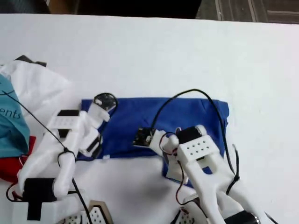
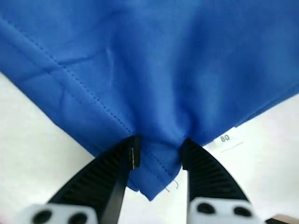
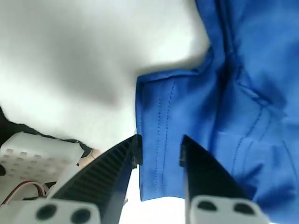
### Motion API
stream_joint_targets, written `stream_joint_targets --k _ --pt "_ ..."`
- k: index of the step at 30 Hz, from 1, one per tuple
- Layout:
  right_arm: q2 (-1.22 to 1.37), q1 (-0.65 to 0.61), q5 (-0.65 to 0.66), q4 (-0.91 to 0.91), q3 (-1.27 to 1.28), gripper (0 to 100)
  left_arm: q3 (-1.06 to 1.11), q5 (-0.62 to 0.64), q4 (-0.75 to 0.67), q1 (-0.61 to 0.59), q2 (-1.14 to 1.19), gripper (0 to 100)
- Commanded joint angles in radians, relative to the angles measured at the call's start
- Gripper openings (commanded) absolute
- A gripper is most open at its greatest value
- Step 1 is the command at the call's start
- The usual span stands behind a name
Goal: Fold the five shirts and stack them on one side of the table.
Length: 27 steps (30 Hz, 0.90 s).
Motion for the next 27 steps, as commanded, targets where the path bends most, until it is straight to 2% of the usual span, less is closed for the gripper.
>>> stream_joint_targets --k 1,8,22,27 --pt "0.013 -0.004 0.015 -0.005 -0.009 18.2 -0.001 0.005 -0.066 -0.008 -0.002 16" --pt "0.022 0.002 0.107 -0.022 0.017 18.3 -0.001 0.005 -0.066 -0.008 -0.002 16" --pt "0.031 0.004 0.152 -0.17 0.158 18.7 -0.001 0.006 -0.068 -0.008 -0.002 16" --pt "0.16 0.005 0.147 -0.237 0.153 18.5 -0.001 0.006 -0.068 -0.008 -0.002 16"
